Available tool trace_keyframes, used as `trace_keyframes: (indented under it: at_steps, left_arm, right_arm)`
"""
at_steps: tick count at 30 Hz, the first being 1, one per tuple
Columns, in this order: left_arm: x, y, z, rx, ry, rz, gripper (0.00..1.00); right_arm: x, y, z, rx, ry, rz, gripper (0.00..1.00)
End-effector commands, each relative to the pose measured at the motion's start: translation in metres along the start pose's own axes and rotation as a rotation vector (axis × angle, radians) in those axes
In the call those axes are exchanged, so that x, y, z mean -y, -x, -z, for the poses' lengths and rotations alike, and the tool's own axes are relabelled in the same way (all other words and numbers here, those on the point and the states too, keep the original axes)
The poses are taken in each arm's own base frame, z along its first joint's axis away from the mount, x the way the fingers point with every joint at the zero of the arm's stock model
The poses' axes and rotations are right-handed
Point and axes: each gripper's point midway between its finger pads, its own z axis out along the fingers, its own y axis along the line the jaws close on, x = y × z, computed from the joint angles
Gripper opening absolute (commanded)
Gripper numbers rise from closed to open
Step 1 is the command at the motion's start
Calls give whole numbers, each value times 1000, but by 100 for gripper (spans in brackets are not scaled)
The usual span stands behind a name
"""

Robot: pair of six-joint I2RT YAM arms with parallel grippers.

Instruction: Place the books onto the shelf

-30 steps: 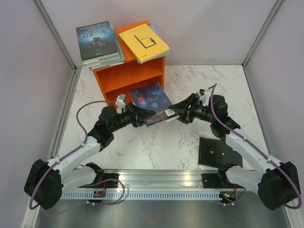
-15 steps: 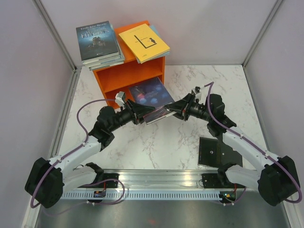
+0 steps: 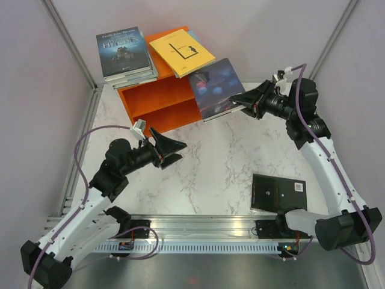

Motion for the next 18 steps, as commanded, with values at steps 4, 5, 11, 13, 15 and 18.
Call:
trace_keyframes:
  at_steps: [4,5,11,13,15,18]
  left_arm:
    - [-24,-8,24,-4,122,-91,100]
    - [-27,-9,25,-10,131,-92,100]
    - [-22,-6,26,-5,143,-119,100]
    - [-21,-5,26,-7,148,-124,100]
    - [-22,-5,24,-10,156,-121,100]
    - [-20,-5,24,-13,152,-119,100]
  right_arm:
    - [-123,-20,32,-107,272,256,0]
    - [-130,-20,33,-109,283,262,0]
    - [-174,-14,37,-120,356,282,0]
    - [-184,-7,33,-103,382,289,0]
    - [-195,1,29,-83,427,286,0]
    - [-197,30,0,-39,457,256,0]
